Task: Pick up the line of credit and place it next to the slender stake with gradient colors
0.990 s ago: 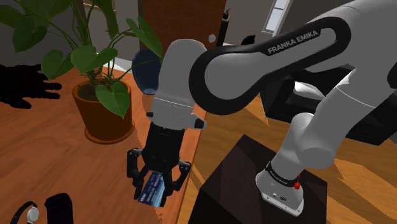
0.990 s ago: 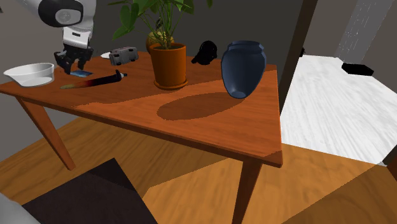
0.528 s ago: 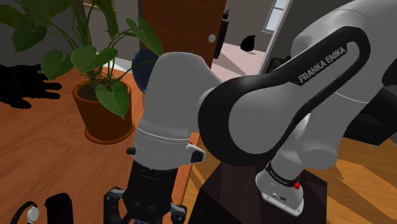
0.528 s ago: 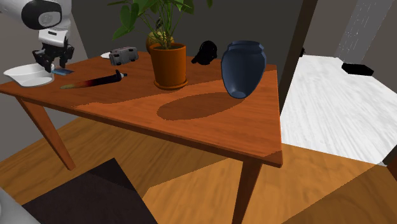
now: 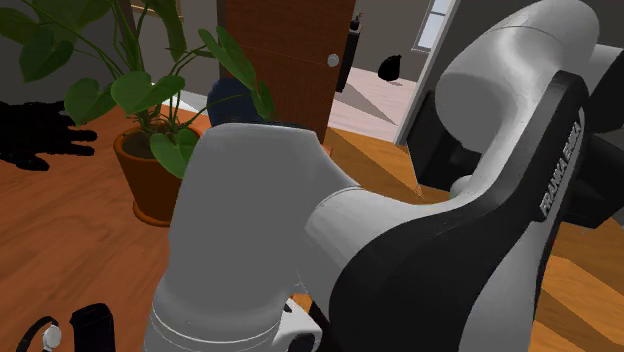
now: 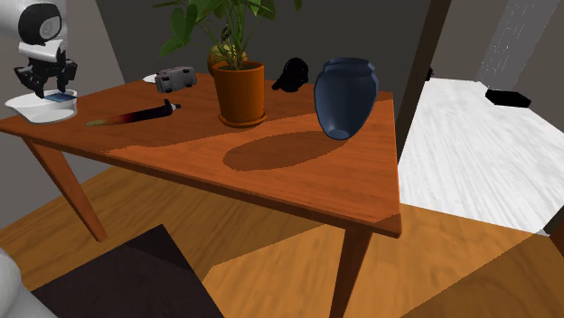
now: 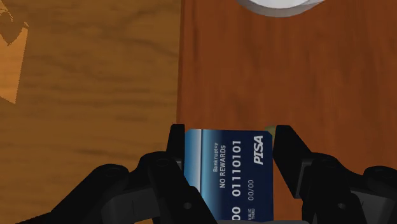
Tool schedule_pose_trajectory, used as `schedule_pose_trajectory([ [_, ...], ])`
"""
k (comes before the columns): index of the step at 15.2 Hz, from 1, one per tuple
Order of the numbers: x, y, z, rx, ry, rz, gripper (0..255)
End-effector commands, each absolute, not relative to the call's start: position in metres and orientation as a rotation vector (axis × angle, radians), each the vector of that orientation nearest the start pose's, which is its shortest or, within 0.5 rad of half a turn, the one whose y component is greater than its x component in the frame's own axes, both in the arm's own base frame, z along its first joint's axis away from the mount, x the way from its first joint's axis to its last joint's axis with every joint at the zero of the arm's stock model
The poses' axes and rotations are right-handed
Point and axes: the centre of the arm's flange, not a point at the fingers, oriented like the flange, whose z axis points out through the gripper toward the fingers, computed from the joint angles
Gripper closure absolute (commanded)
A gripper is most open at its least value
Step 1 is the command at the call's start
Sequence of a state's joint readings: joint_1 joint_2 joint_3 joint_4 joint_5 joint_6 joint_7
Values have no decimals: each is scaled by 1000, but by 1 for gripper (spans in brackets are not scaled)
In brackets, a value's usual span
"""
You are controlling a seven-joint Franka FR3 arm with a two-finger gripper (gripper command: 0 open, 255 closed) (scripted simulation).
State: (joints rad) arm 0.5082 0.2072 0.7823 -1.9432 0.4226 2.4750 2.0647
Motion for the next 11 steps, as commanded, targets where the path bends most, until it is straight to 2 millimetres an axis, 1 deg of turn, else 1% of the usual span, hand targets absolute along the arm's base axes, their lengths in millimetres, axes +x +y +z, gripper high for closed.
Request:
schedule_pose_trajectory([
  [1, 180, 618, 443, -2342, 1438, 701, 255],
  [3, 165, 640, 443, -2342, 1438, 701, 255],
  [4, 154, 657, 443, -2342, 1438, 701, 255],
  [11, 154, 657, 406, -2342, 1438, 701, 255],
])
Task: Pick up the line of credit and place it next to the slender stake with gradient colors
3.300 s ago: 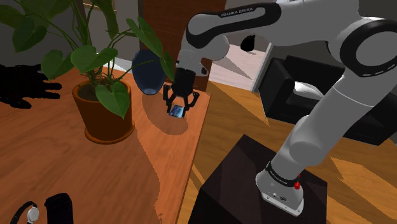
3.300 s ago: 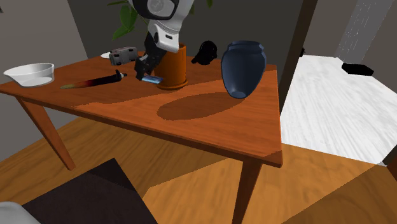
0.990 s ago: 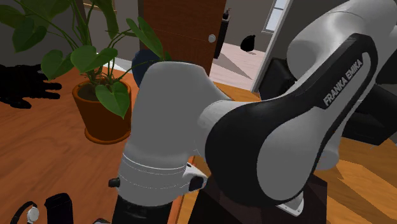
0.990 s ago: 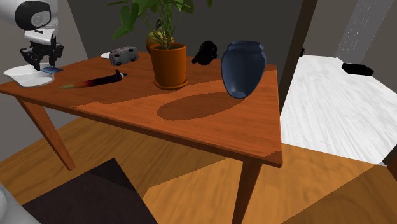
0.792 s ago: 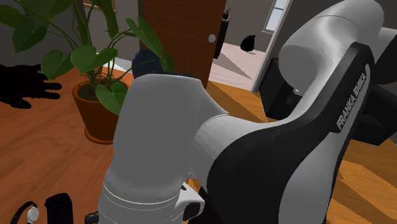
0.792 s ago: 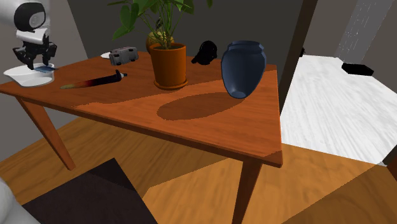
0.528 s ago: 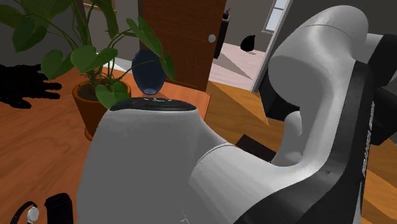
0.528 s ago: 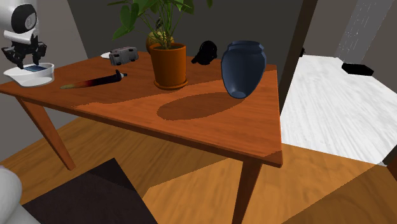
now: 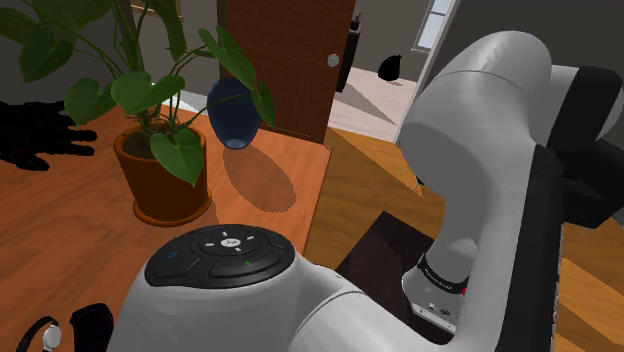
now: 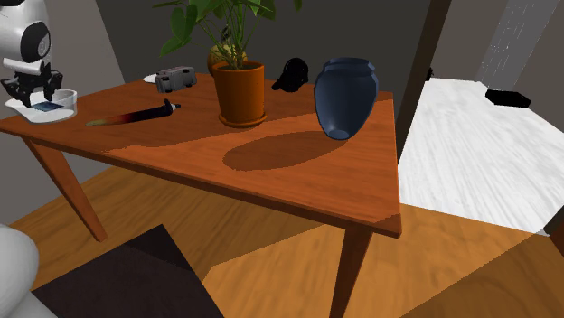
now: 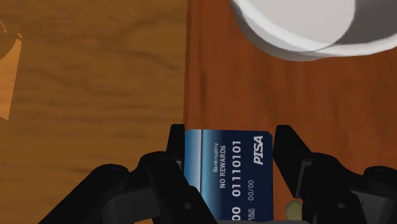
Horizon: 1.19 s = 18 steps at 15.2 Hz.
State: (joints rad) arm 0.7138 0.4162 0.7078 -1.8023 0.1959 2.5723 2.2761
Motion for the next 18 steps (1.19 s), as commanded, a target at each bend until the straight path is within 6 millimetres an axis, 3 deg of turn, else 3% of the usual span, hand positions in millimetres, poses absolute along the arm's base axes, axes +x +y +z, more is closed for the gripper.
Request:
schedule_pose_trajectory([
  [1, 154, 657, 401, -2342, 1438, 701, 255],
  [18, 154, 657, 317, -2342, 1438, 701, 255],
])
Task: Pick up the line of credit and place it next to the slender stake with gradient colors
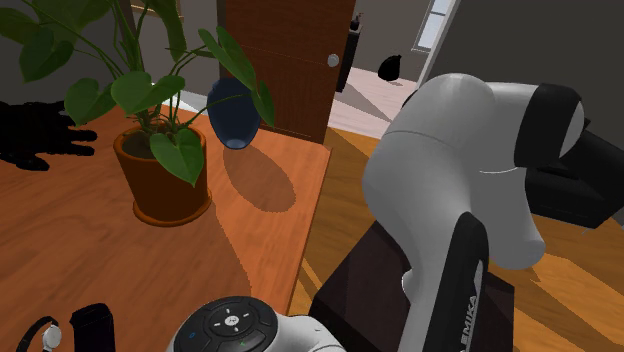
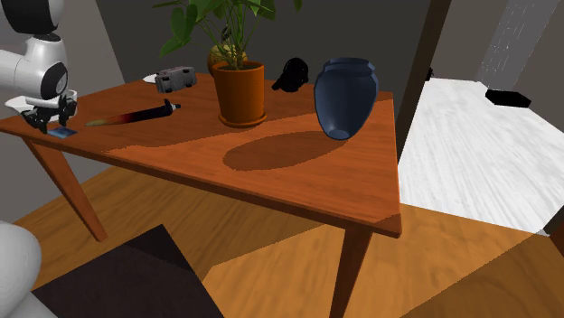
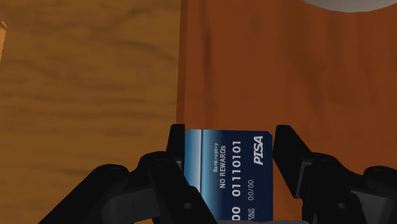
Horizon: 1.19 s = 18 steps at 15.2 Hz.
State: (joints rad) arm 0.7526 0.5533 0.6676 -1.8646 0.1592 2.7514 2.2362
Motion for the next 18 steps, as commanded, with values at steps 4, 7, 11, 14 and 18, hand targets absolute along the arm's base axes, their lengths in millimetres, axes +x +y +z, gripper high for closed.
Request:
schedule_pose_trajectory([
  [4, 154, 657, 317, -2342, 1438, 701, 255],
  [7, 154, 657, 317, -2342, 1438, 701, 255],
  [11, 154, 657, 317, -2342, 1438, 701, 0],
  [14, 157, 651, 328, -2342, 1438, 701, 0],
  [18, 166, 633, 358, -2342, 1438, 701, 0],
])
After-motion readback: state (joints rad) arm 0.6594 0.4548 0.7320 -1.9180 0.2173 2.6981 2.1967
